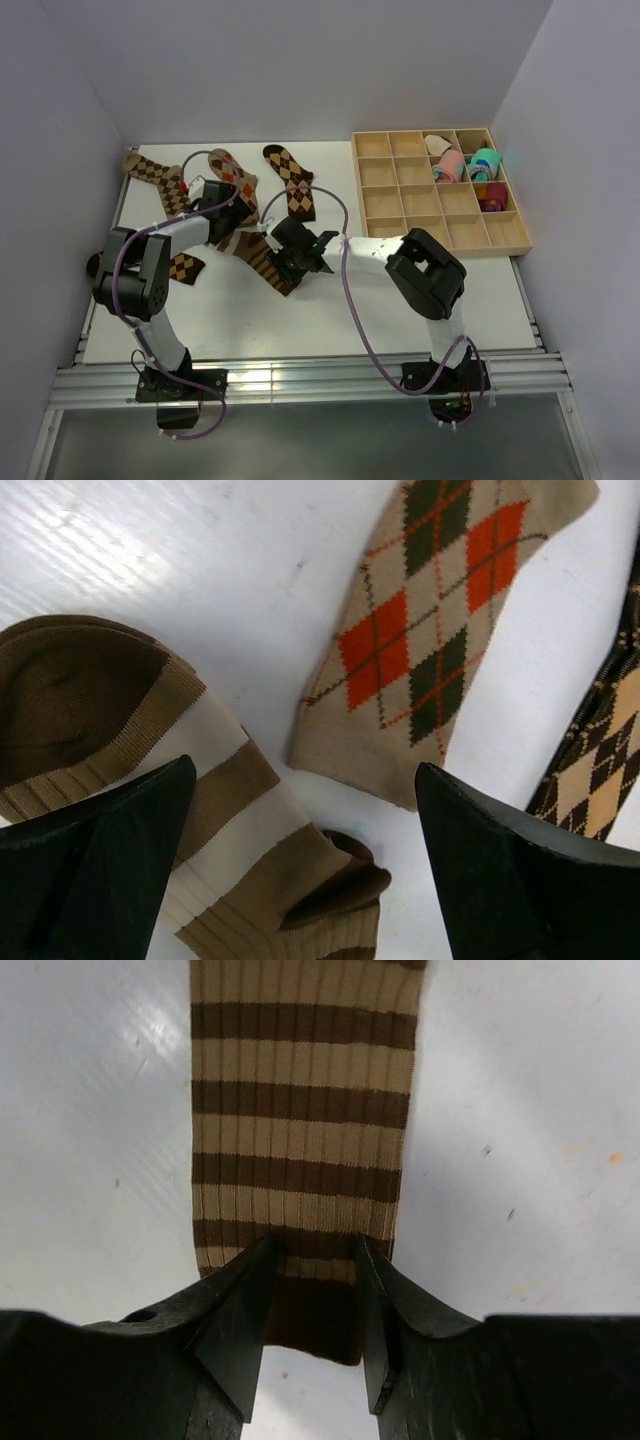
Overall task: Roll the socks
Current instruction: Adjust the sock at the center of the board.
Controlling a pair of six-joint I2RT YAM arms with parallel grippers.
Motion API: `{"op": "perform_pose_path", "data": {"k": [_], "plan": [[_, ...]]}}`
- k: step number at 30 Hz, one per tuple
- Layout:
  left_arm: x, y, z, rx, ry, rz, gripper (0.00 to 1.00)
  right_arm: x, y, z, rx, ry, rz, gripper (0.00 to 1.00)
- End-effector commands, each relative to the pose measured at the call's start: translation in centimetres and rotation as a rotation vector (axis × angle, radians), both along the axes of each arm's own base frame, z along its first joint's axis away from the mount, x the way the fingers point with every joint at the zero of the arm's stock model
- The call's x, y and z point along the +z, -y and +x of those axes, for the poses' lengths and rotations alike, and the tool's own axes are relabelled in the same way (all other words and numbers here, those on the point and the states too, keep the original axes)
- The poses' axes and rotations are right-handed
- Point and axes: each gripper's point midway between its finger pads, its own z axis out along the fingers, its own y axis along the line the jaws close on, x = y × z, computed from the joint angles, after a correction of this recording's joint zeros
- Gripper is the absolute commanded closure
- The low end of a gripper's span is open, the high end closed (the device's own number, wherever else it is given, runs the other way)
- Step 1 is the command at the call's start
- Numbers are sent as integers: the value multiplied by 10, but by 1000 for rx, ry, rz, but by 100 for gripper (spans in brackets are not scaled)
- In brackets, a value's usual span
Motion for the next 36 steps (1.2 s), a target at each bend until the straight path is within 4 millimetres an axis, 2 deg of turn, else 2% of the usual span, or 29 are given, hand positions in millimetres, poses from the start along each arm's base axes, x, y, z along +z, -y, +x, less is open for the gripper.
{"op": "perform_pose_path", "data": {"k": [1,5,8,9,12,14,17,18,20,21,22,23,24,26,27,29,30,32,33,35,36], "plan": [[-8,13,2,-32,6,5,1,-7,19,-30,-31,-63,-65,55],[-14,27,-1,-80,6,9,1,-8,23,-52,-40,-120,-76,55],[-14,42,-1,-146,9,37,1,-7,16,-68,-22,-149,-70,54],[-7,49,7,-159,48,29,1,-6,13,-73,-10,-161,-65,53],[-1,62,7,-202,73,28,1,-3,3,-84,24,-167,-62,53],[3,63,7,-211,81,36,0,4,-6,-88,51,-165,-55,52],[23,58,5,-207,111,53,1,18,-14,-91,75,-143,-19,51],[41,55,6,-197,147,60,0,23,-15,-90,84,-129,-9,49],[57,50,2,-197,155,83,1,40,-16,-89,108,-93,29,47],[78,44,1,-177,194,93,0,48,-16,-88,133,-68,44,45],[85,40,-4,-172,187,106,1,50,-14,-91,155,-62,51,45],[96,37,-6,-164,201,117,1,64,-16,-90,176,-30,84,44],[117,31,-10,-144,241,121,1,63,-11,-91,209,-11,73,43],[130,23,-22,-140,239,143,1,71,-10,-92,251,20,88,42],[148,18,-30,-134,267,143,1,71,-8,-92,294,44,76,42],[151,8,-47,-141,243,182,1,70,-6,-98,347,44,78,42],[165,4,-56,-138,270,182,1,69,-3,-100,378,57,71,42],[162,-6,-73,-141,259,204,1,67,-1,-102,411,60,65,42],[173,-10,-85,-137,287,197,1,64,-1,-101,433,67,51,43],[171,-17,-100,-140,288,204,1,58,1,-103,452,57,21,44],[180,-23,-111,-132,308,204,1,56,1,-100,464,62,5,44]]}}
